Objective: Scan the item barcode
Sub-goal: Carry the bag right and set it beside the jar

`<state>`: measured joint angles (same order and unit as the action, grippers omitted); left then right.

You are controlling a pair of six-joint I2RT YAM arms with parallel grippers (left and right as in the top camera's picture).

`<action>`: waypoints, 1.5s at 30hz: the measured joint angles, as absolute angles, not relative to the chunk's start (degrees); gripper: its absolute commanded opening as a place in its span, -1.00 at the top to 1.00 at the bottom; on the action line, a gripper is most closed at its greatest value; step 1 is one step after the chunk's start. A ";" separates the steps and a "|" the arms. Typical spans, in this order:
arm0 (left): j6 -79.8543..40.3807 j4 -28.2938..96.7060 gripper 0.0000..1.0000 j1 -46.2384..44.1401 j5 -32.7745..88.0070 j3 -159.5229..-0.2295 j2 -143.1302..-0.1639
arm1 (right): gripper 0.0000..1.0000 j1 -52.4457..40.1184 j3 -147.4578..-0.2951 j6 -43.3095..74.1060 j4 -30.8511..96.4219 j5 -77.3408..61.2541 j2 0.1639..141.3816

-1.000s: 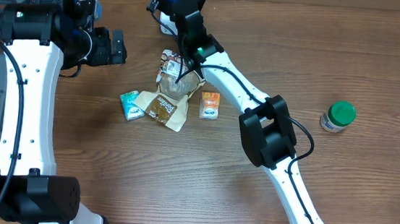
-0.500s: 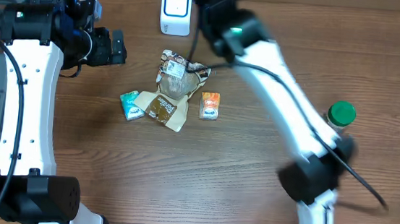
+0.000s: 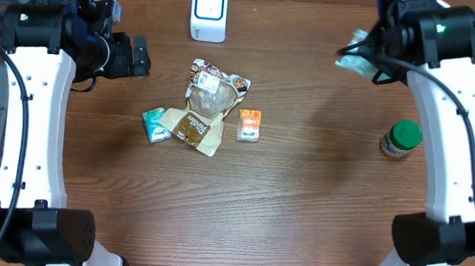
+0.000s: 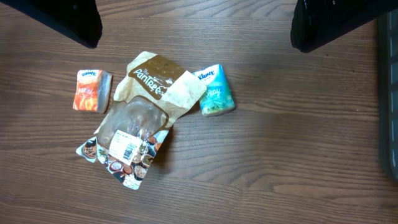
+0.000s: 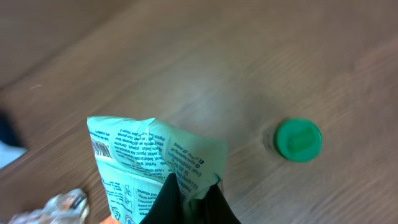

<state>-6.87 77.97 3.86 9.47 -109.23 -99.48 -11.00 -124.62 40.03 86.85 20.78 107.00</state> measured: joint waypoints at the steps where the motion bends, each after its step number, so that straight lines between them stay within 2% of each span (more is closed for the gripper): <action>1: -6.87 77.97 -0.99 3.86 9.47 -109.23 -99.48 | 0.92 -9.82 -122.32 41.01 85.65 20.45 107.15; 12: -6.87 77.97 -0.99 3.86 9.47 -109.23 -99.48 | 0.92 -3.11 -97.27 45.43 65.69 17.93 107.77; 18: -6.87 77.95 -0.99 3.86 9.47 -109.23 -99.48 | 0.91 -1.06 -88.79 45.89 57.80 17.39 107.81; 20: -6.87 77.97 -0.99 3.86 9.47 -109.23 -99.48 | 0.66 -0.23 -87.05 45.95 56.62 17.34 107.81; 22: -6.87 77.97 -0.99 3.86 9.47 -109.23 -99.48 | 0.10 0.54 -85.89 46.35 56.34 17.26 107.81; 23: -6.87 77.97 -0.99 3.86 9.47 -109.23 -99.48 | -0.09 0.80 -85.73 45.78 56.42 17.37 107.81; 24: -6.87 77.97 -0.99 3.86 9.47 -109.23 -99.48 | -0.23 1.04 -85.69 44.97 56.47 17.39 107.81; 26: -6.87 77.97 -0.99 3.84 9.47 -109.23 -99.48 | -0.33 1.28 -85.69 42.92 56.03 17.34 107.81; 31: -6.87 77.97 -0.99 3.86 9.47 -109.23 -99.48 | -0.35 1.30 -87.33 36.18 58.89 15.42 107.81; 36: -6.87 77.97 -0.99 3.86 9.47 -109.23 -99.48 | -0.34 0.62 -95.11 27.97 62.65 4.84 107.83; 45: -6.87 77.95 -0.99 3.86 9.47 -109.23 -99.48 | -0.13 -7.81 -96.14 21.74 62.54 -11.11 107.77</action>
<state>-6.87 77.95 3.86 9.47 -109.23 -99.48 -7.81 -96.14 21.74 62.54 -11.11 107.77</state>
